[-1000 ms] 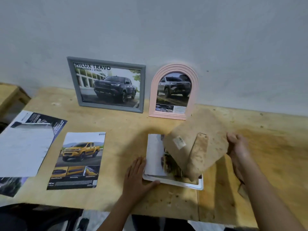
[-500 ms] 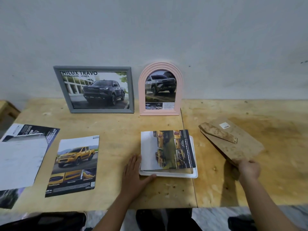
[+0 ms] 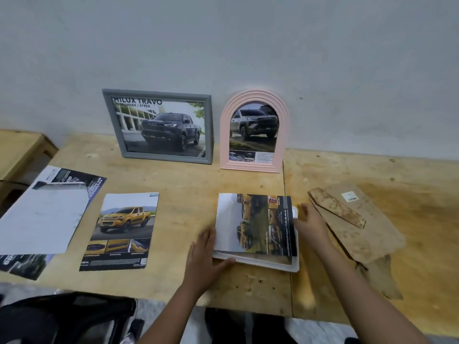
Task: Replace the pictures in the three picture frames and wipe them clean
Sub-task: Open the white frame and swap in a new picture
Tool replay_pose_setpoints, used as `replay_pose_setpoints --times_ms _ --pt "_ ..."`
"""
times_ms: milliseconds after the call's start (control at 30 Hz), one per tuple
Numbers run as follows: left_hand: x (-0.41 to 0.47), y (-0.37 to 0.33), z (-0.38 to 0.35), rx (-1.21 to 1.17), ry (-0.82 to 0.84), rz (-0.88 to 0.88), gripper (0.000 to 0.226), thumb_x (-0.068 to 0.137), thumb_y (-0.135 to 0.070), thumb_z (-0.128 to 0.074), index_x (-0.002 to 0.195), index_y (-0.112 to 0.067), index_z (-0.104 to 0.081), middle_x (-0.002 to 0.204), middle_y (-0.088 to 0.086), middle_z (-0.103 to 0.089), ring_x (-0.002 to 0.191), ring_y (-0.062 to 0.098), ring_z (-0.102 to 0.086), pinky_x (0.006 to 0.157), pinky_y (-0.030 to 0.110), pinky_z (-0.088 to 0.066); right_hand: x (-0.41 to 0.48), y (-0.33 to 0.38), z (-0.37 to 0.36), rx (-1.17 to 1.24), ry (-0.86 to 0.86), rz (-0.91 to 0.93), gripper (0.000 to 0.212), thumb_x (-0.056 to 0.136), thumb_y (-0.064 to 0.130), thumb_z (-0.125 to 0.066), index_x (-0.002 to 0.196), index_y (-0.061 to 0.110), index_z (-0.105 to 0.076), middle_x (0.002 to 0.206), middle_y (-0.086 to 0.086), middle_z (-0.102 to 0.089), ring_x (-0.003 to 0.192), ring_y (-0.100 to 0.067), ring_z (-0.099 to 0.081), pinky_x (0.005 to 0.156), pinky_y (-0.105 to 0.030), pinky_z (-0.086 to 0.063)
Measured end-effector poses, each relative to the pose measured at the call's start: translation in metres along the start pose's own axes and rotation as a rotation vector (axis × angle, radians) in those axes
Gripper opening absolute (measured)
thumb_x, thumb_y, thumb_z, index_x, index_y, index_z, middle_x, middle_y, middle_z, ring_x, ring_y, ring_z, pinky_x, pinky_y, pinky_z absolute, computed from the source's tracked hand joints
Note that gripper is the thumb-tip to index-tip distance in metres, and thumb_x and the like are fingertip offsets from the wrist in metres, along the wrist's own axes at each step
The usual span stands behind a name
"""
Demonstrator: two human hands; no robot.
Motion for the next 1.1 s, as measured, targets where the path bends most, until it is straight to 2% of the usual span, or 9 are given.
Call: replay_pose_setpoints --times_ms 67,133,267,467,633,833,933,1000,1100 --pt "-0.006 -0.005 -0.004 0.017 0.004 0.055 0.108 0.068 -0.087 -0.02 0.15 -0.019 -0.002 0.158 -0.002 -0.004 0.146 0.015 -0.004 0.117 0.039 -0.005 0.014 0.012 -0.009 -0.013 0.114 0.039 0.045 0.088 0.01 -0.058 0.13 0.004 -0.044 0.122 -0.011 -0.055 0.111 -0.025 -0.052 0.087 -0.034 -0.045" --pt "-0.012 -0.01 -0.009 -0.017 0.002 0.123 0.091 0.084 -0.066 -0.041 0.15 -0.018 0.001 0.159 -0.002 -0.002 0.146 0.015 -0.001 0.117 0.037 -0.002 0.026 0.017 -0.013 -0.025 0.161 0.068 0.032 0.083 0.009 -0.062 0.114 0.008 -0.053 0.108 -0.008 -0.06 0.099 -0.024 -0.057 0.082 -0.038 -0.049" --pt "-0.02 -0.014 -0.016 -0.159 -0.027 0.169 0.083 0.09 -0.053 -0.046 0.15 -0.019 0.0 0.158 -0.003 -0.001 0.146 0.013 0.001 0.117 0.033 0.001 0.043 0.018 -0.013 -0.127 0.138 0.145 0.027 0.075 0.017 -0.071 0.093 0.018 -0.05 0.094 -0.004 -0.059 0.09 -0.022 -0.055 0.071 -0.031 -0.042" --pt "-0.024 -0.025 -0.015 -0.331 -0.112 0.259 0.081 0.089 -0.04 -0.058 0.149 -0.016 -0.011 0.157 -0.003 -0.01 0.146 0.014 -0.006 0.118 0.034 -0.008 0.049 0.025 -0.004 0.039 0.202 0.149 0.017 0.083 0.011 -0.064 0.095 0.012 -0.053 0.091 -0.003 -0.058 0.088 -0.02 -0.056 0.06 -0.023 -0.041" --pt "-0.029 -0.029 -0.018 -0.392 -0.17 0.317 0.076 0.089 -0.031 -0.059 0.149 -0.018 -0.014 0.157 -0.002 -0.015 0.145 0.016 -0.01 0.118 0.035 -0.013 0.046 0.047 0.004 0.089 0.422 0.209 0.012 0.089 0.006 -0.053 0.099 0.01 -0.055 0.095 -0.008 -0.062 0.09 -0.023 -0.06 0.08 -0.04 -0.052" --pt "-0.027 -0.03 -0.018 -0.411 -0.149 0.336 0.069 0.091 -0.019 -0.054 0.149 -0.013 -0.017 0.156 0.001 -0.016 0.145 0.018 -0.011 0.117 0.031 -0.013 0.036 0.082 0.031 0.25 0.458 0.272 0.017 0.089 -0.001 -0.05 0.101 0.011 -0.053 0.094 -0.005 -0.064 0.081 -0.018 -0.064 0.062 -0.029 -0.051" --pt "-0.025 -0.037 -0.009 -0.445 -0.227 0.324 0.046 0.088 -0.011 -0.045 0.133 -0.007 -0.04 0.134 -0.008 -0.04 0.13 0.016 -0.032 0.097 0.018 -0.03 0.03 0.096 0.034 0.306 0.46 0.305 0.017 0.086 -0.005 -0.052 0.089 0.012 -0.053 0.088 -0.005 -0.063 0.072 -0.019 -0.063 0.056 -0.028 -0.047" --pt "-0.024 -0.04 0.005 -0.606 -0.359 0.421 0.035 0.089 -0.005 -0.041 0.123 -0.007 -0.05 0.128 -0.002 -0.051 0.122 0.021 -0.043 0.093 0.02 -0.035 0.024 0.104 0.031 0.361 0.441 0.305 0.022 0.082 -0.006 -0.055 0.082 0.016 -0.053 0.084 -0.008 -0.06 0.065 -0.02 -0.056 0.051 -0.025 -0.044" --pt "-0.027 -0.048 0.027 -1.17 -0.515 0.517 0.032 0.099 -0.008 -0.036 0.127 0.0 -0.049 0.123 0.012 -0.058 0.106 0.026 -0.056 0.085 0.028 -0.046 0.01 0.112 0.011 0.501 0.492 0.238 0.024 0.079 -0.011 -0.053 0.079 0.013 -0.051 0.078 -0.01 -0.056 0.064 -0.02 -0.054 0.048 -0.021 -0.047"
Point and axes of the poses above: each hand's wrist, its own x-axis towards the middle knuckle, its own z-axis out of the back of the hand, y = z × x, the point moved 5 cm from there along x, towards the middle knuckle
